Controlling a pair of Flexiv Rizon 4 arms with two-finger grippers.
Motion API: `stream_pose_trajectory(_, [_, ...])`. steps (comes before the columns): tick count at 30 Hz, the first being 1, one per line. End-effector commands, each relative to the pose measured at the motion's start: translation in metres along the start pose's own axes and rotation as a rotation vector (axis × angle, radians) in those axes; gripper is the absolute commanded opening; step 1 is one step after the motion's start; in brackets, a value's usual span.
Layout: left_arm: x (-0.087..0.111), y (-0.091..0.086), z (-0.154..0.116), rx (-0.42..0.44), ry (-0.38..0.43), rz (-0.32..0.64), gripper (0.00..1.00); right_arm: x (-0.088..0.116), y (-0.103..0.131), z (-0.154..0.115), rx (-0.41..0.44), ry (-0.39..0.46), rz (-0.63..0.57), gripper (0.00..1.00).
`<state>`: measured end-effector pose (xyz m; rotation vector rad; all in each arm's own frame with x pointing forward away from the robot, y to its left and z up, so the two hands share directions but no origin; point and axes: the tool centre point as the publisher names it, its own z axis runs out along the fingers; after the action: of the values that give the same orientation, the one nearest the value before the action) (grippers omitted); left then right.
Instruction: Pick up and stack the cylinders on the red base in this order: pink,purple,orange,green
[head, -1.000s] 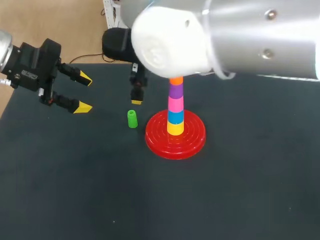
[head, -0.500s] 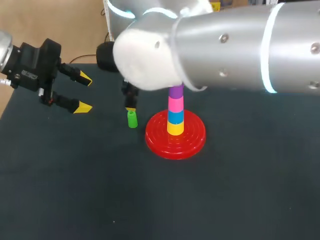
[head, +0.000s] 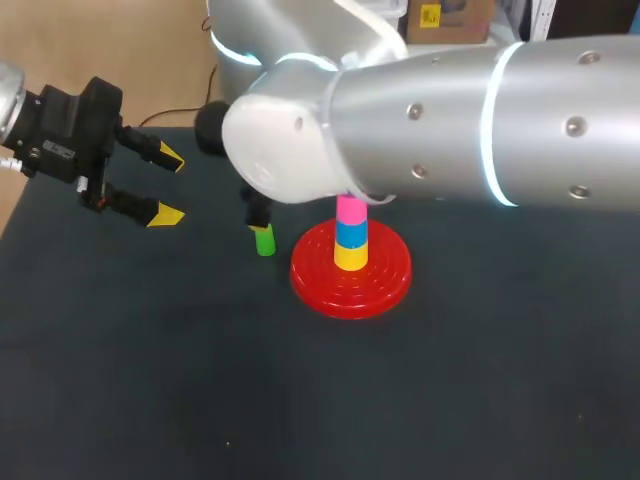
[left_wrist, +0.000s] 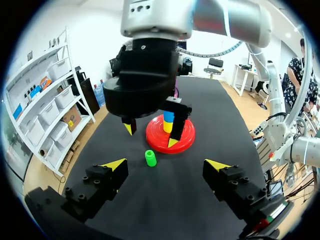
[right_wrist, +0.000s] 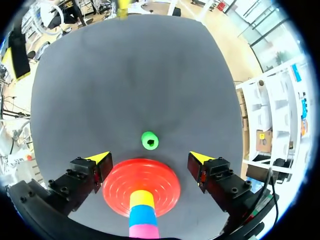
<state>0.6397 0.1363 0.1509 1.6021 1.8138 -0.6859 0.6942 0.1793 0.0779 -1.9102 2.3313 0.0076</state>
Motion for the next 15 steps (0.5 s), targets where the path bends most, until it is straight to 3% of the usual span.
stream_pose_trajectory(1, [0.001,-0.001,0.000,-0.003,-0.001,0.001,1.00,-0.002,-0.005,0.003,-0.007,0.001,0.003,1.00])
stream_pose_trajectory(15, [0.001,-0.001,0.000,-0.003,-0.001,0.001,1.00,-0.005,-0.014,0.022,-0.009,0.024,0.024,1.00])
